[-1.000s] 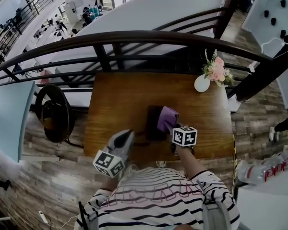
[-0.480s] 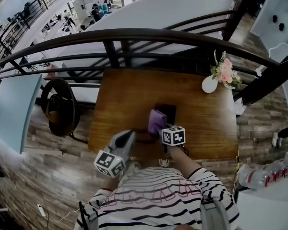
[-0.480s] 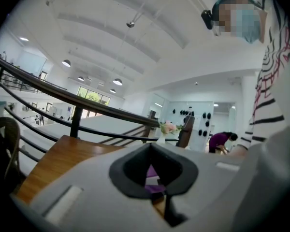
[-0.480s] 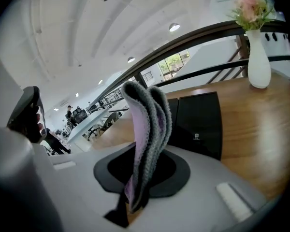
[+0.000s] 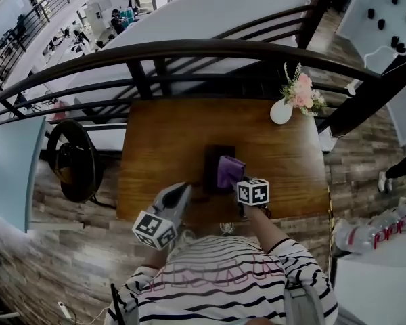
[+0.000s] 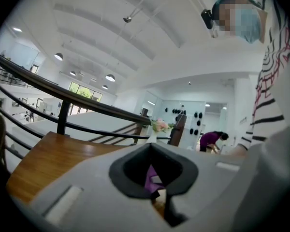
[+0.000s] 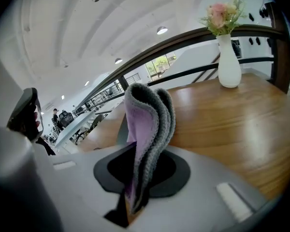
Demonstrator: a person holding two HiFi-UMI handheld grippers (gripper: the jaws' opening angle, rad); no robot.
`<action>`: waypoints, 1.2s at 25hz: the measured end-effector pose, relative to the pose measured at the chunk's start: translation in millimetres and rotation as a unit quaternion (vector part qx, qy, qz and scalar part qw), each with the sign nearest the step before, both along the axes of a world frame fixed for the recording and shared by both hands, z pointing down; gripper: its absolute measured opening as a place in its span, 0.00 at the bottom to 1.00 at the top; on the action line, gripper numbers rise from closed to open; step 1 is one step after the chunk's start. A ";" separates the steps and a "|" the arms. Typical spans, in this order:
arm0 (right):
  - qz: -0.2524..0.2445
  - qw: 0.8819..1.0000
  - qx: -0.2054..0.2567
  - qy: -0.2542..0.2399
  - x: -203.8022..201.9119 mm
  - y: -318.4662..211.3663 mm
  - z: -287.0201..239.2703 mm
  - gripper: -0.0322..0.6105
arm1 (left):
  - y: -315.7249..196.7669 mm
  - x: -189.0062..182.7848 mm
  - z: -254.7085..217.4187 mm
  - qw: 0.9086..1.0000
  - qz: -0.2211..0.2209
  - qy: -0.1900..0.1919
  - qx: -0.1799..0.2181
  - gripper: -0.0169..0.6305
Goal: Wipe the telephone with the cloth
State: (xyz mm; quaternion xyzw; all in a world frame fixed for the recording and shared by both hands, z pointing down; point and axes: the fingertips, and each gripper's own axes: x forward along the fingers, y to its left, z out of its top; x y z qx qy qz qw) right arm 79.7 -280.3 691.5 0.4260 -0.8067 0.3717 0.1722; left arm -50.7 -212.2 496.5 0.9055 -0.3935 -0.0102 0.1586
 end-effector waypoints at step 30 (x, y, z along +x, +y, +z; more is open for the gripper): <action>-0.080 0.996 0.010 -0.040 -89.6 34.6 -11.2 0.13 | 11.4 -25.3 1.1 1.000 -0.003 -0.005 -0.007 0.03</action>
